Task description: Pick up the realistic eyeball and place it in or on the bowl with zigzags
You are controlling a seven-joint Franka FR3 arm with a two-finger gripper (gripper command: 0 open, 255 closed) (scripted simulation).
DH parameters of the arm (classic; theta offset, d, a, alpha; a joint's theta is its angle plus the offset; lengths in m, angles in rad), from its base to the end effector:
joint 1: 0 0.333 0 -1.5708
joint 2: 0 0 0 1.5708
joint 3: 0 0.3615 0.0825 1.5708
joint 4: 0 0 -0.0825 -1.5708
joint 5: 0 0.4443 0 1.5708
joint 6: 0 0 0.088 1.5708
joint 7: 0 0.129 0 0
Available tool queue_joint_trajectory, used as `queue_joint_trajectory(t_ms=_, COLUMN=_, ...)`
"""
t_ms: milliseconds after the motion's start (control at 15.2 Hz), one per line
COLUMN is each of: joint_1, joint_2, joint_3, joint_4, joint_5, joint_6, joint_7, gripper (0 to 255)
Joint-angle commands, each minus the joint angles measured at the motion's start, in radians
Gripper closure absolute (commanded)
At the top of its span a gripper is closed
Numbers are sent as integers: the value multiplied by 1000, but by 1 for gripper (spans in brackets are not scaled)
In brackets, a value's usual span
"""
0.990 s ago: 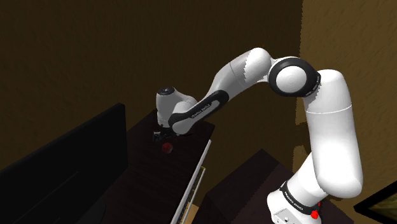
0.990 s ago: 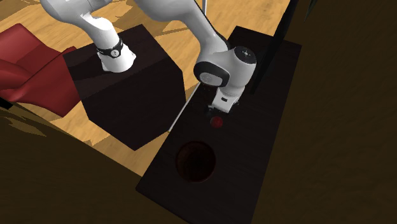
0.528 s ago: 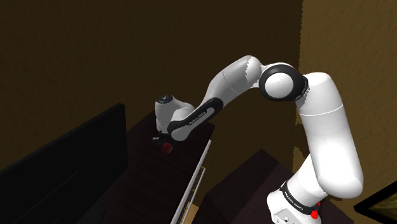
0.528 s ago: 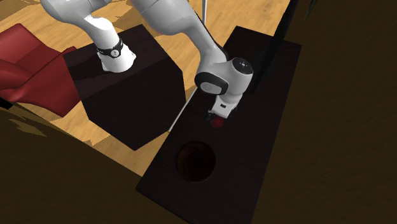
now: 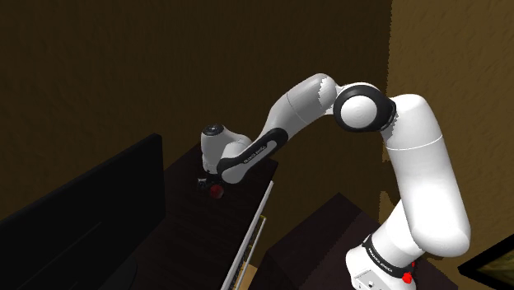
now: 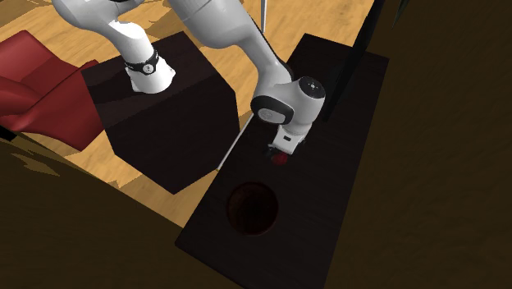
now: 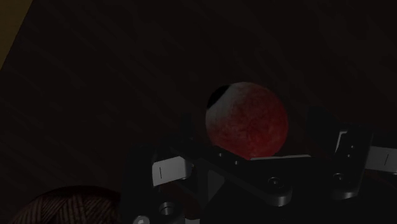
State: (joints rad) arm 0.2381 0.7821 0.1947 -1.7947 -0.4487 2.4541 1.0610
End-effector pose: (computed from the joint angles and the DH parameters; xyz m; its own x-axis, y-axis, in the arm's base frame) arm 0.6361 0.2843 0.0704 0.9510 -0.3061 0.0442 -0.3093 -0.9394 0.1477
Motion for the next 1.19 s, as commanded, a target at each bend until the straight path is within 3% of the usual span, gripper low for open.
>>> queue_joint_trajectory(t_ms=0, joint_1=0, joint_2=0, joint_3=0, joint_4=0, joint_5=0, joint_6=0, joint_7=0, gripper=255)
queue_joint_trajectory(t_ms=594, joint_1=0, joint_2=0, joint_3=0, joint_4=0, joint_5=0, joint_6=0, joint_7=0, gripper=255)
queue_joint_trajectory(t_ms=1122, joint_1=-18, joint_2=-90, joint_3=26, joint_4=-32, joint_5=27, joint_6=-57, joint_7=-24, gripper=255)
